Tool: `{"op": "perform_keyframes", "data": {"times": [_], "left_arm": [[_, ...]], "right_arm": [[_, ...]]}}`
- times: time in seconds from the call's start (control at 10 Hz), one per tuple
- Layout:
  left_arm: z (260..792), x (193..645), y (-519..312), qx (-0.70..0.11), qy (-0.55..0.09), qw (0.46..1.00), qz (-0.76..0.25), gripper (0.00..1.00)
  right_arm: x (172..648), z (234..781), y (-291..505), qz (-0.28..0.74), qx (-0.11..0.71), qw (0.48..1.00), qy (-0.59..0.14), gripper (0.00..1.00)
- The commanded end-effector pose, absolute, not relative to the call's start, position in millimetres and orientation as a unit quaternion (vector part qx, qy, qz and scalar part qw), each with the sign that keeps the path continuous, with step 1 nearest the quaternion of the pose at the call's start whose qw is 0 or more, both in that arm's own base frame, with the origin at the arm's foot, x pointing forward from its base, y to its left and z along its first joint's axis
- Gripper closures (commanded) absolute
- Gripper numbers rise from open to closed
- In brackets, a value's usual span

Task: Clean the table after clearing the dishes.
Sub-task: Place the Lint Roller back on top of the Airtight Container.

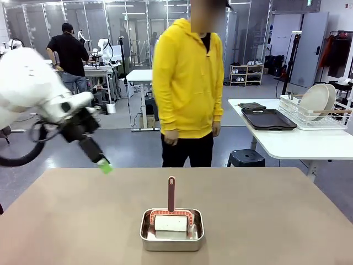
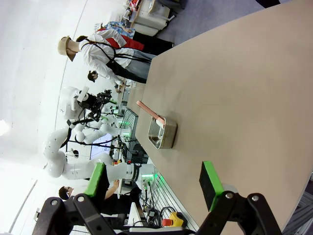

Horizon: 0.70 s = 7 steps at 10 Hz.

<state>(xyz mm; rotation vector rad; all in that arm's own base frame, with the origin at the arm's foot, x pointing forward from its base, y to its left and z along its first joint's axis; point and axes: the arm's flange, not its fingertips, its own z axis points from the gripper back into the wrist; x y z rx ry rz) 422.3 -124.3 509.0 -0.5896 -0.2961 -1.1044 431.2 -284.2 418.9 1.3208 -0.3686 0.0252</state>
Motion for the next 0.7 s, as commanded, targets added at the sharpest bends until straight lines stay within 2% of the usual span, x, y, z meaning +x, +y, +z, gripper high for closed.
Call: {"op": "perform_keyframes", "data": {"times": [0.0,0.2,0.3,0.6], "left_arm": [[499,397,-81,-0.348,-0.158,0.774,-0.505,0.00],[485,401,-61,-0.364,-0.158,0.779,-0.485,0.00],[499,399,-72,-0.340,-0.160,0.784,-0.494,0.00],[499,399,-72,-0.340,-0.160,0.784,-0.494,0.00]], "right_arm": [[428,421,-278,0.007,0.612,0.772,-0.171,0.05],[428,421,-278,0.007,0.612,0.772,-0.171,0.05],[428,421,-278,0.007,0.612,0.772,-0.171,0.05],[428,421,-278,0.007,0.612,0.772,-0.171,0.05]]}}
